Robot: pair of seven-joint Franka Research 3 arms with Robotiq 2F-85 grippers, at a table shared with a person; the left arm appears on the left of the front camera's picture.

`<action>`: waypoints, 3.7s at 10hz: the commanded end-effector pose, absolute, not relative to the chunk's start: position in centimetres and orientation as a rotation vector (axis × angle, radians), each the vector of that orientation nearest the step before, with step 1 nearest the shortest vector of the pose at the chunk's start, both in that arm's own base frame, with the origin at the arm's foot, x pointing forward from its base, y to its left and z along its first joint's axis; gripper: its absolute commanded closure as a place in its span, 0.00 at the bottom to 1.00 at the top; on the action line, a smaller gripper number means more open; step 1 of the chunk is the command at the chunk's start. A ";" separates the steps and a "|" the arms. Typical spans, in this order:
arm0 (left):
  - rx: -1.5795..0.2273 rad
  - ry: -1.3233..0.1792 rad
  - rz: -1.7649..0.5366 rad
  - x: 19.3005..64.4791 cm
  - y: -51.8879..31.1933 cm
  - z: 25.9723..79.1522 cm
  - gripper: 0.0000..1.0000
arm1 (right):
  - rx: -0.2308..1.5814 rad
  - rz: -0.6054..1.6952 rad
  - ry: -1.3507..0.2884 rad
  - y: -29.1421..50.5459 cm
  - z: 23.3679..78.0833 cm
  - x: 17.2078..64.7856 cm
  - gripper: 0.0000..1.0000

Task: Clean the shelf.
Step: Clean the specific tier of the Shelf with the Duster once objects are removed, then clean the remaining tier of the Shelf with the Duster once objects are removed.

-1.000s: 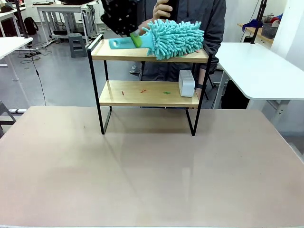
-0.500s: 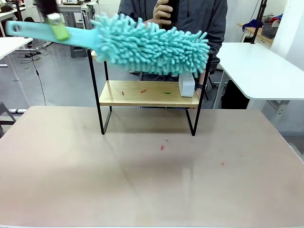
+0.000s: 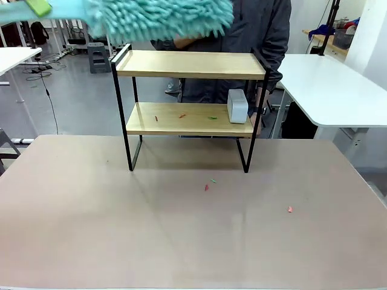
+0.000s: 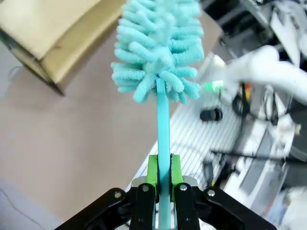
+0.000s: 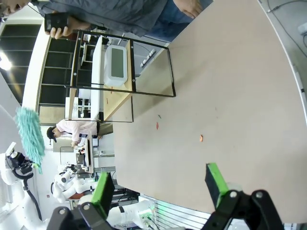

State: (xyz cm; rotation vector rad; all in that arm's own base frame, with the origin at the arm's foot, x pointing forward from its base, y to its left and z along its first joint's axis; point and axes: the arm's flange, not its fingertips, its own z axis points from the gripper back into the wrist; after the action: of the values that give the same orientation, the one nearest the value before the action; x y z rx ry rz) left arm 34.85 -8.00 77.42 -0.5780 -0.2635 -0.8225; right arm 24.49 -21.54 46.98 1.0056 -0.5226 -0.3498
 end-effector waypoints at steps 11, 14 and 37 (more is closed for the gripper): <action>-0.550 -0.489 0.115 41.5 11.6 54.2 0.88 | 1.019 -0.332 -0.552 -21.5 47.0 24.7 0.00; -0.550 -0.489 0.115 41.5 11.6 54.2 0.88 | 1.019 -0.332 -0.552 -21.5 47.0 24.7 0.00; -0.585 -0.081 -0.930 25.6 6.3 57.3 0.88 | 1.019 -0.332 -0.552 -21.5 47.0 24.7 0.00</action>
State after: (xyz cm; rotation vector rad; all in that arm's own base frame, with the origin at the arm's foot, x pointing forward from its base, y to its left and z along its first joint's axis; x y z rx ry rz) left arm 25.13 6.93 58.36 -0.6765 -0.0877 -0.9215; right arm 24.51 -21.60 47.04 1.0019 -0.5211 -0.3509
